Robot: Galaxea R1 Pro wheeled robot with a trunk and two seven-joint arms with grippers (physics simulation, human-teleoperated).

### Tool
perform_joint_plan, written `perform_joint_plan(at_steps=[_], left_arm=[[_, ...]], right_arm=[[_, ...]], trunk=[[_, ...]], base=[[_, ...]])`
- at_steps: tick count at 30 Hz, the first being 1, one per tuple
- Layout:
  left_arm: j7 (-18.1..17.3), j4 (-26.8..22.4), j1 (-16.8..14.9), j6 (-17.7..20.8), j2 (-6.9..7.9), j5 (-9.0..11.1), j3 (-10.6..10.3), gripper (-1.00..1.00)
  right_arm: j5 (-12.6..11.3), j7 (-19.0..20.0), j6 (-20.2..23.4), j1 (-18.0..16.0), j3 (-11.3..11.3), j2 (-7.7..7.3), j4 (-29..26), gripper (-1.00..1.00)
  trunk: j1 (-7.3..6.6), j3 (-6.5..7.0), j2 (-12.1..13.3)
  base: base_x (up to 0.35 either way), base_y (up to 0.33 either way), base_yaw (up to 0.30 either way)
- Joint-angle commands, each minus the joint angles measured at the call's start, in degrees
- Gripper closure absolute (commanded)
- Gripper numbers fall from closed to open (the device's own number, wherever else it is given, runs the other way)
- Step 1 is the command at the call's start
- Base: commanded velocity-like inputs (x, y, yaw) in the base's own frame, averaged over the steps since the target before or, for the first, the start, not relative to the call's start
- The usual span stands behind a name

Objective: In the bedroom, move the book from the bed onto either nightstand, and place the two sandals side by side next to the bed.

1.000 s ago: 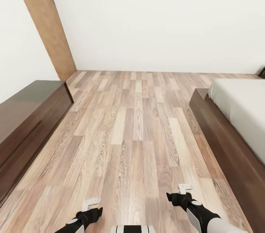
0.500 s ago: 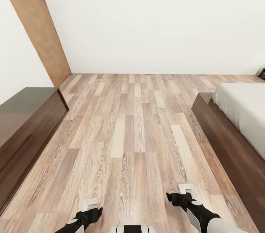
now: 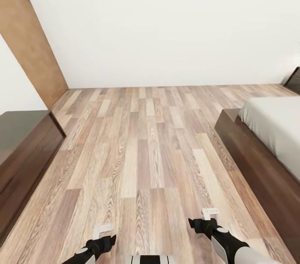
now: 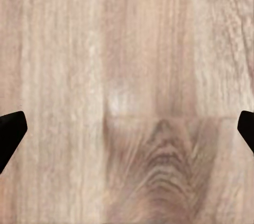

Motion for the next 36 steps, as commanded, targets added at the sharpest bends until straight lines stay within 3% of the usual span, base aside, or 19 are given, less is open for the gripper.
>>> perform_joint_plan(at_steps=[1,36], left_arm=[[-0.24,0.10,-0.03,-0.18,0.02,0.55,-0.11,-1.00],[-0.24,0.12,-0.03,-0.18,0.07,0.55,-0.11,-1.00]], right_arm=[[-0.27,0.14,-0.21,-0.04,0.28,-0.03,0.07,-1.00],[-0.28,0.14,-0.14,-0.04,0.34,-0.03,0.07,-1.00]], trunk=[[0.02,-0.04,-0.01],[0.02,-0.04,-0.01]], base=[[0.333,0.116,-0.102],[0.333,0.099,-0.068]])
